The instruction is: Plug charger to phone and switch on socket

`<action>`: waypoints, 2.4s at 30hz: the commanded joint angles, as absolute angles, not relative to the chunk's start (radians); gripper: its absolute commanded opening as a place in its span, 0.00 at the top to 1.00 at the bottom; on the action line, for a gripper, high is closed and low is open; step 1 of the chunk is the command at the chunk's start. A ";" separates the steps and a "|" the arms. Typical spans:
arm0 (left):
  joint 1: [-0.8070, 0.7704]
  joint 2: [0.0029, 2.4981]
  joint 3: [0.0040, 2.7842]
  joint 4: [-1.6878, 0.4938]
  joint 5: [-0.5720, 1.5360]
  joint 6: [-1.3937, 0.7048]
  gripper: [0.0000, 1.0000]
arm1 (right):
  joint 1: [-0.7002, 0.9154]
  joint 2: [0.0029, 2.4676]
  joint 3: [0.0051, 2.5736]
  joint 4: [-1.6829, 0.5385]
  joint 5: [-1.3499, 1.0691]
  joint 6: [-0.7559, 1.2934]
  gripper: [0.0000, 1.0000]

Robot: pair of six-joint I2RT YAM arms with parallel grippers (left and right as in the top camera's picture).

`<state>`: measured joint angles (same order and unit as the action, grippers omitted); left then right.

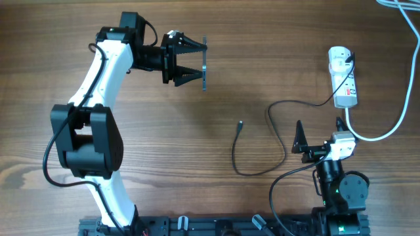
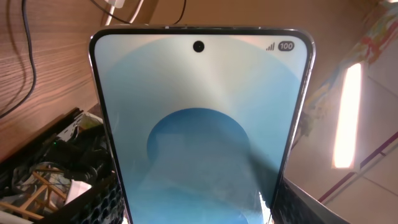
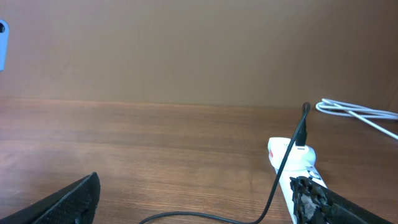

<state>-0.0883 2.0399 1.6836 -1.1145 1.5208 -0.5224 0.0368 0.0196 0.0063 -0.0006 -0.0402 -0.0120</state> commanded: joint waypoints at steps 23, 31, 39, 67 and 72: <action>-0.080 2.001 1.683 -1.115 1.577 -0.582 0.35 | 0.042 0.014 0.005 0.002 -0.033 0.001 0.00; -0.080 2.001 1.683 -1.115 1.577 -0.585 0.35 | 0.042 0.014 0.005 0.002 -0.033 0.001 0.00; -0.080 2.001 1.683 -1.115 1.577 -0.585 0.35 | 0.042 0.014 0.005 0.002 -0.033 0.001 0.00; -0.080 2.001 1.683 -1.115 1.577 -0.585 0.34 | 0.042 0.014 0.005 0.025 -0.282 0.568 0.00; -0.080 2.001 1.683 -1.115 1.577 -0.585 0.34 | 0.042 0.018 0.005 0.033 -0.302 1.304 0.00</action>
<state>-0.0883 2.0399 1.6836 -1.1145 1.5208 -0.5812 0.0368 0.0196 0.0063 0.0227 -0.2485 0.7830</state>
